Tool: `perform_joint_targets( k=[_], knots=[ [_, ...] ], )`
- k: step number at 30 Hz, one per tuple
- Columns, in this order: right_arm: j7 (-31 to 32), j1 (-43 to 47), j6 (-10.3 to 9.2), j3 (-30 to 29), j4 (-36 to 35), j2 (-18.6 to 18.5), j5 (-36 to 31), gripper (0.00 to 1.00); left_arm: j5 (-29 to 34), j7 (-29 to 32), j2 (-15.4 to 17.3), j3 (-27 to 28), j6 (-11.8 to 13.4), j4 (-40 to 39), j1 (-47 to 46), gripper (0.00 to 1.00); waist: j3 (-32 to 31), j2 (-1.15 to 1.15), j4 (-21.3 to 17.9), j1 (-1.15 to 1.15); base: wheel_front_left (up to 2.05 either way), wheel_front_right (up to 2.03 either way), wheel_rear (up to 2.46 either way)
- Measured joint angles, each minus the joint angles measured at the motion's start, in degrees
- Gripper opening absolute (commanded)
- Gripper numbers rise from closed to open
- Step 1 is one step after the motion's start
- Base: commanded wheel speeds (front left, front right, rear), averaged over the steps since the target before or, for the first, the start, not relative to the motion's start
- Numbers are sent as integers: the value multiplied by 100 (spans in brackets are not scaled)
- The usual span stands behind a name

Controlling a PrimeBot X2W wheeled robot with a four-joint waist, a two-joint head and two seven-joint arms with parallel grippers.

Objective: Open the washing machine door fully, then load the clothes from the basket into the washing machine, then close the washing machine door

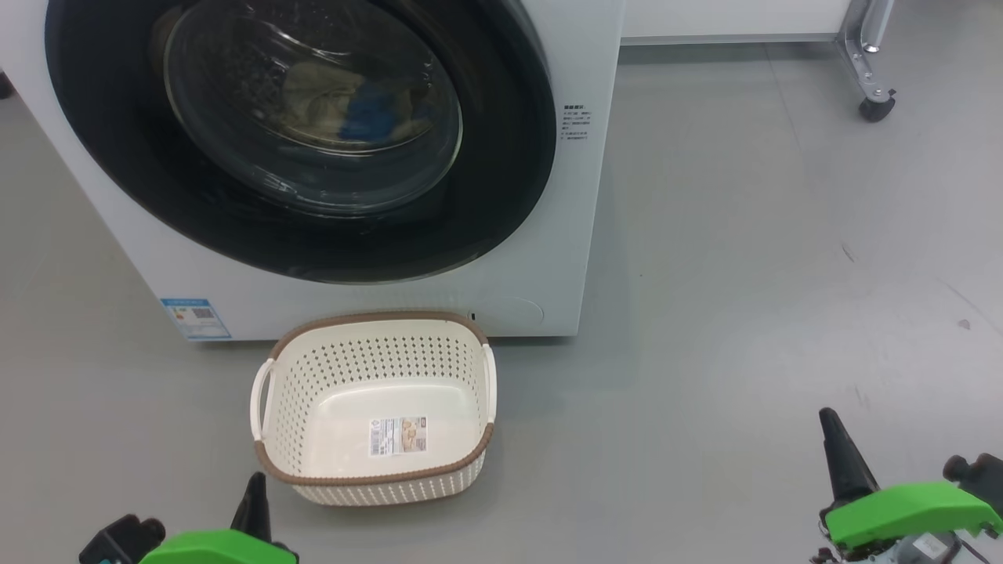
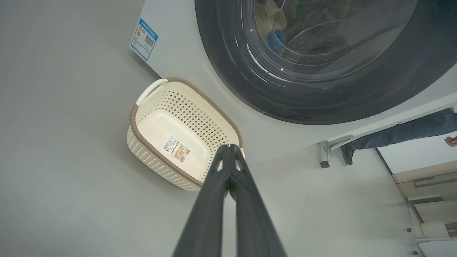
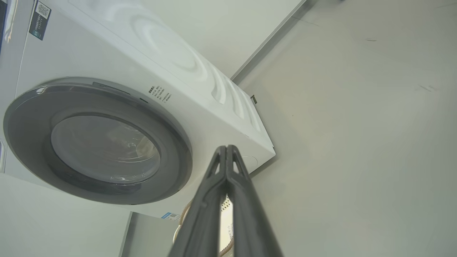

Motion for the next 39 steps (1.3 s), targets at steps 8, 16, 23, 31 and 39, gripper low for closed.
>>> perform_joint_targets(
  k=[8,16,23,31,39],
  knots=[
    [101,-105,-1,-31,47,-11,517,0,-472,102,-22,149,-55,-5,-51,0,2,0,14,0,0,0,0],
    [196,-174,-2,-75,116,-15,1051,0,-949,238,-51,296,-101,-10,-63,0,5,0,28,0,0,0,0],
    [277,-257,-2,-113,157,-32,1503,0,-1367,346,-74,405,-153,-15,-99,0,7,0,40,0,0,0,0],
    [346,-344,-3,-151,213,-42,2026,0,-1848,465,-100,548,-202,-16,-121,0,9,0,54,0,0,0,0],
    [449,-470,-3,-197,257,-51,2540,0,-2325,597,-131,698,-286,-23,-176,0,12,0,68,0,0,0,0]
  ],
)
